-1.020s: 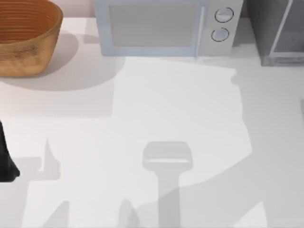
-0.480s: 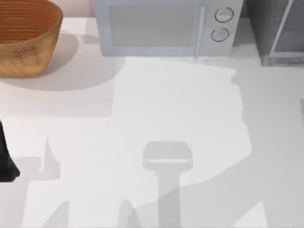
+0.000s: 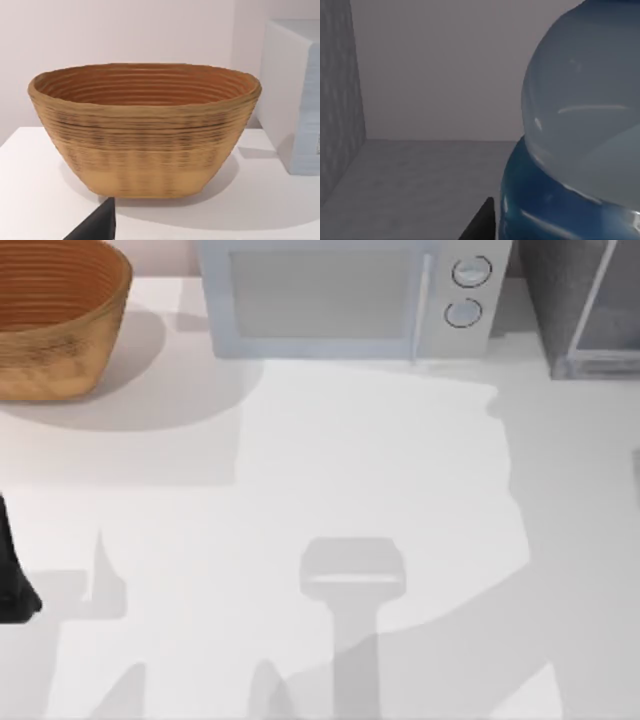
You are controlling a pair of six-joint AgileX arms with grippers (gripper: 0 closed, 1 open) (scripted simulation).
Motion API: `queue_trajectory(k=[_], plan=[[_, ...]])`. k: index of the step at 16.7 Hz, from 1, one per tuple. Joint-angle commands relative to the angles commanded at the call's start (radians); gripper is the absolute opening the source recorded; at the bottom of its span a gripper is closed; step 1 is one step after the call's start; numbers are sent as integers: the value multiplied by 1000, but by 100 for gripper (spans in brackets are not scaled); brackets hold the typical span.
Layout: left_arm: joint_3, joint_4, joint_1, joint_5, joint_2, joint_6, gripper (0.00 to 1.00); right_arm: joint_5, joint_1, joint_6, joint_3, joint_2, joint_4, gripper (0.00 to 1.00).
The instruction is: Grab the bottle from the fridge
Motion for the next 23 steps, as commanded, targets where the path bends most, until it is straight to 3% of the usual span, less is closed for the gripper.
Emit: queue_trajectory(k=[7,13,23], plan=[[0,0,0,0,0,0,100,-1,0,1,21,-125,-152,0],[0,0,0,0,0,0,100,-5,-5,3,5,-146,-145,0],[0,0,0,0,0,0,100,-53,-48,5,-416,-396,5,0]])
